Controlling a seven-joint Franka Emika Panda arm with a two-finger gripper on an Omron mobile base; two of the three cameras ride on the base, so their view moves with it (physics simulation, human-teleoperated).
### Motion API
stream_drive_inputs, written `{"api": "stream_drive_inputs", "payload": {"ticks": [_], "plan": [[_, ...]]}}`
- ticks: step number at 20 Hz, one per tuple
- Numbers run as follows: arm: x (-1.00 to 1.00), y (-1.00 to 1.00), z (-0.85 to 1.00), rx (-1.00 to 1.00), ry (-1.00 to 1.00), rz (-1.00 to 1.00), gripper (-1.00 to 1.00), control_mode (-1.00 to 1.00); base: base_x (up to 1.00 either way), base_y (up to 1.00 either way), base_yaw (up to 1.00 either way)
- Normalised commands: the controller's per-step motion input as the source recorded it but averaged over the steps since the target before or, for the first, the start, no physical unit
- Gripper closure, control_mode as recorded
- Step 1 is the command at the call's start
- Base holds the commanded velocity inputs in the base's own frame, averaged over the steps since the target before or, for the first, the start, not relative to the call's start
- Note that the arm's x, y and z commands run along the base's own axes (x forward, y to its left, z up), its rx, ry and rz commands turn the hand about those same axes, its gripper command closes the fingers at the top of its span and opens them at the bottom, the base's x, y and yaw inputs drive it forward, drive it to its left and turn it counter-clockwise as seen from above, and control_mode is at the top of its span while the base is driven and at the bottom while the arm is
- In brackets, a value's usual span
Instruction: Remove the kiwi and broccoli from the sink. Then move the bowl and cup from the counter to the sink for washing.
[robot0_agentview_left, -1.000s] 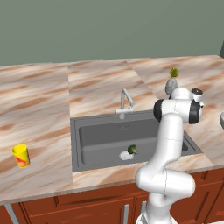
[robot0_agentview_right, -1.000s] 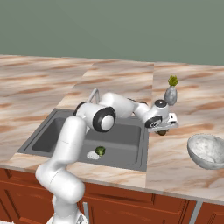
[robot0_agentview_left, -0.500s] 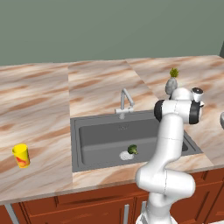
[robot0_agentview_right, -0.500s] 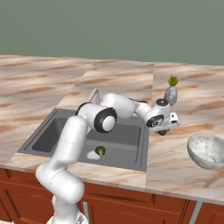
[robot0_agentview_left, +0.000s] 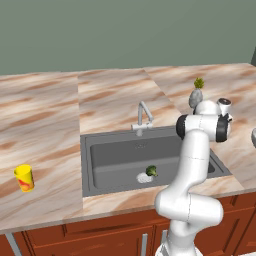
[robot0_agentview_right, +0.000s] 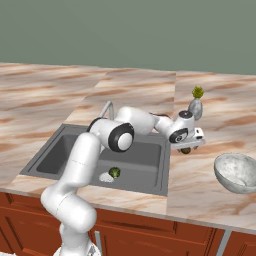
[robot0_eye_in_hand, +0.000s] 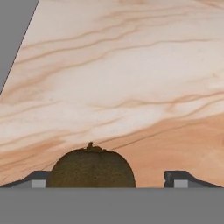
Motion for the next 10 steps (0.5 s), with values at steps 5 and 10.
{"api": "stream_drive_inputs", "payload": {"ticks": [5, 10], "plan": [[-0.03, 0.0, 0.04, 0.0, 0.0, 0.0, -1.0, -1.0, 0.0, 0.0, 0.0], [-0.13, 0.0, 0.13, 0.0, 0.0, 0.0, -1.0, -1.0, 0.0, 0.0, 0.0]]}}
